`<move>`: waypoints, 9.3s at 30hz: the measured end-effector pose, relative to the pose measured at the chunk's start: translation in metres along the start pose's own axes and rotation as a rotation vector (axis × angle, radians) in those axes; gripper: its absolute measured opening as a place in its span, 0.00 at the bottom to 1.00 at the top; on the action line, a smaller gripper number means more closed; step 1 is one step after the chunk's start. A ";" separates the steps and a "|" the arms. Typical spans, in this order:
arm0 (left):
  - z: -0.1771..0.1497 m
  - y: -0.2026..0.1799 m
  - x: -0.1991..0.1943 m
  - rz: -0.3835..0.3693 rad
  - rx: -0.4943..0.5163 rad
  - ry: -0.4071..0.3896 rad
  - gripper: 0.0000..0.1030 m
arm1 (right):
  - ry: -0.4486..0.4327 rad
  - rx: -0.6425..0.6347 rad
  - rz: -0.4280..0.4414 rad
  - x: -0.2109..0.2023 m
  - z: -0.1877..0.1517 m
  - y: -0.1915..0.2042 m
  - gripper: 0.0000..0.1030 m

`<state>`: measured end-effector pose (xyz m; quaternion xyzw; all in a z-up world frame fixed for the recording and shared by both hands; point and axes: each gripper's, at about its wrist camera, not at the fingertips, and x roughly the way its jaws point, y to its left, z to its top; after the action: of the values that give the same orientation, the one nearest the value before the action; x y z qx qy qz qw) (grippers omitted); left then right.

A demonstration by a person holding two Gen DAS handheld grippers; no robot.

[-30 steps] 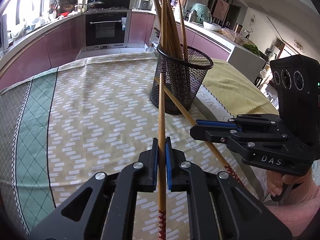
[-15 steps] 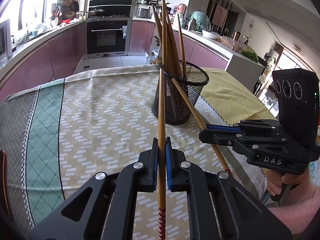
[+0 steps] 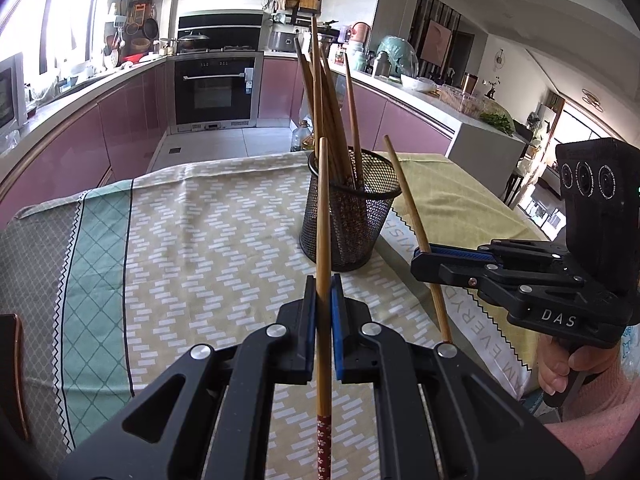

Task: Organize utensils
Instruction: 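Lift both held chopsticks upright and carry them toward the black mesh cup, then lower both chopsticks tip-first into the black mesh cup, then open both grippers to release the chopsticks and pull them back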

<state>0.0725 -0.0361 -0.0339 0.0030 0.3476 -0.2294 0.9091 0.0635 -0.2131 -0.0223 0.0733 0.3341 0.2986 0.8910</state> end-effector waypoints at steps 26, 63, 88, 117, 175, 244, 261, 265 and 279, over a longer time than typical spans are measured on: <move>0.010 -0.014 -0.016 0.017 0.015 -0.071 0.07 | -0.067 -0.018 -0.035 -0.019 0.009 0.004 0.06; 0.029 -0.014 -0.022 -0.003 0.010 -0.142 0.07 | -0.137 -0.034 -0.052 -0.030 0.027 0.004 0.06; 0.046 -0.016 -0.016 0.002 0.007 -0.168 0.07 | -0.148 -0.049 -0.060 -0.031 0.039 0.004 0.06; 0.066 -0.013 -0.008 0.001 -0.008 -0.208 0.07 | -0.162 -0.050 -0.076 -0.028 0.050 -0.005 0.06; 0.123 -0.022 0.004 -0.018 -0.017 -0.378 0.07 | -0.266 -0.090 -0.074 -0.051 0.095 -0.014 0.06; 0.135 -0.013 -0.018 -0.046 0.065 -0.354 0.07 | -0.172 -0.038 -0.096 -0.007 0.107 -0.045 0.06; 0.116 -0.004 0.053 0.013 0.065 -0.135 0.17 | -0.048 0.008 -0.117 0.030 0.093 -0.060 0.08; 0.108 0.000 0.054 0.026 0.038 -0.141 0.29 | -0.058 0.012 -0.115 0.024 0.085 -0.058 0.19; 0.057 0.015 0.003 0.228 0.002 -0.259 0.95 | -0.180 -0.051 -0.230 -0.007 0.047 -0.033 0.83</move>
<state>0.1166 -0.0336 0.0058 0.0137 0.2249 -0.1237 0.9664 0.1057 -0.2405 0.0064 0.0386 0.2516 0.1952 0.9472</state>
